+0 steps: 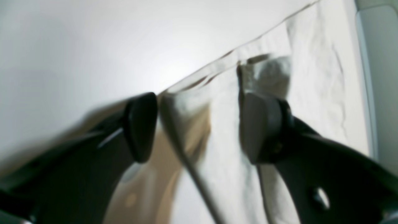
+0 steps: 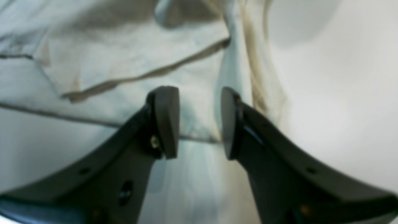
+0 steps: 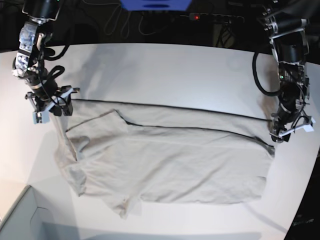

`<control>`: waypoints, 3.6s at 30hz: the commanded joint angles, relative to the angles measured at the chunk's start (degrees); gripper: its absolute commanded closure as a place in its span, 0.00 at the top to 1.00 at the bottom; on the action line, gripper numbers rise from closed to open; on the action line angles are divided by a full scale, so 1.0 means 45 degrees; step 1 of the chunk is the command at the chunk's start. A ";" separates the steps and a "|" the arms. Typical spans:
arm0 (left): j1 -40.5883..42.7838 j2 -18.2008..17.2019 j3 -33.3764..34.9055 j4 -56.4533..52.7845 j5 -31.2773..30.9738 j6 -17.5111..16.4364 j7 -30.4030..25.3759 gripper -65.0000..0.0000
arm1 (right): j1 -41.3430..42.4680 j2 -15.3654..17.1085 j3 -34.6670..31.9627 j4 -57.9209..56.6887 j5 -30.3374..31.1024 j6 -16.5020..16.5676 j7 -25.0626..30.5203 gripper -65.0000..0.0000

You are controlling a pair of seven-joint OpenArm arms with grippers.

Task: Layout the t-shirt on the table in an organized manner, then fold the t-shirt properly
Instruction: 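Fold the held shirt edge over the body with both grippers, then lift the folded edge with both grippers and drag it toward the robot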

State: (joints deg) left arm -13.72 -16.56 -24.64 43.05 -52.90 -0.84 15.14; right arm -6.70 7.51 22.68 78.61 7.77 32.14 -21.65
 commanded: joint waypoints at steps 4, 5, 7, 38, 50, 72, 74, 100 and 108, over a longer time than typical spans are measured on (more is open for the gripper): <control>-0.0303 -0.0179 -0.0003 -0.0023 -0.0033 -0.0057 -0.0033 0.26 | -0.0064 0.0158 0.0030 0.0163 0.0159 0.0096 0.0288 0.35; -0.0303 -0.0179 -0.0003 -0.0023 -0.0033 -0.0057 -0.0033 0.15 | -0.0064 0.0158 0.0030 0.0143 0.0159 0.0096 0.0288 0.35; -0.0303 -0.0179 -0.0003 -0.0062 -0.0033 -0.0057 0.0006 0.00 | 0.0053 0.0197 0.0030 -0.0306 0.0159 0.0076 0.0288 0.35; 0.1104 -0.0179 -0.0023 0.0055 -0.0151 -0.0057 0.0026 0.00 | 0.1635 0.1076 0.0909 -0.4252 0.0159 -0.0451 0.0288 0.15; 0.1905 -0.0140 -0.0121 0.3670 -0.0170 0.0060 0.1433 0.00 | 0.1264 0.1330 0.0851 -0.0834 0.0159 0.0467 -0.0024 0.00; -0.0889 -0.0121 -0.0121 0.4490 -0.0190 0.0060 0.1511 0.00 | 0.3823 0.1819 0.1105 0.0397 0.0178 0.0447 -0.2603 0.00; -0.0322 -0.0121 -0.0121 0.4490 -0.0190 0.0040 0.1511 0.00 | 0.3530 0.1526 0.1203 0.0436 0.0178 0.0447 -0.2603 0.00; 0.6965 0.1696 -0.2485 0.8163 -0.0209 -0.0057 0.1511 0.00 | -0.3132 0.0608 0.1847 0.0807 0.0198 0.0486 0.0796 0.00; 0.8391 0.2009 -0.2485 0.8768 -0.0209 -0.0057 0.1452 0.00 | -0.4636 0.0568 0.1847 0.0807 0.0217 0.0486 0.2359 0.00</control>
State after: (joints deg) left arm 23.83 -6.87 -35.48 81.45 -53.39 -0.43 22.50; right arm -27.29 9.34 30.63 81.25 7.92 33.67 -12.38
